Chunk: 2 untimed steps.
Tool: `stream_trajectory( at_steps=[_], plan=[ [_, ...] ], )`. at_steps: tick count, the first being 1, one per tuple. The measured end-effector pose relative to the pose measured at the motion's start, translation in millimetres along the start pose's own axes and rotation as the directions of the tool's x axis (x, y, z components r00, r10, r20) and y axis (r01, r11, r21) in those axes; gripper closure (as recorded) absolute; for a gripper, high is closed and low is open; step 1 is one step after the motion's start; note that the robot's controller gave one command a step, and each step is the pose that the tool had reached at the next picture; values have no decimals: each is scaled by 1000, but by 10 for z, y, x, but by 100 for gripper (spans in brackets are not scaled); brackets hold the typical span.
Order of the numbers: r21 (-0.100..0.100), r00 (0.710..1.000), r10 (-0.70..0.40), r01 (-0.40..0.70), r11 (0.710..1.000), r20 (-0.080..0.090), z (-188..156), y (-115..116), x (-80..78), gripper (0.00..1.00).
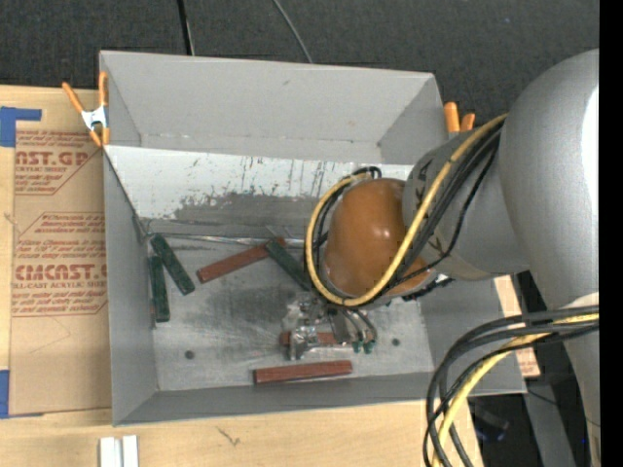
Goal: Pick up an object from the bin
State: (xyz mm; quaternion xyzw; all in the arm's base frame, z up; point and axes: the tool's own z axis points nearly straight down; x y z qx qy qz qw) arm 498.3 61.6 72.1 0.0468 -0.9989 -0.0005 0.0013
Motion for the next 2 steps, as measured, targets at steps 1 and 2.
stream_trajectory(
  at_steps=[1, 2],
  plan=[
    [0, 1000, 0, 0, 1000, 0, 0, 0, 0, 100],
    [1, 998, -64, 64, 998, 0, -2043, 224, -89, 100]
  ],
)
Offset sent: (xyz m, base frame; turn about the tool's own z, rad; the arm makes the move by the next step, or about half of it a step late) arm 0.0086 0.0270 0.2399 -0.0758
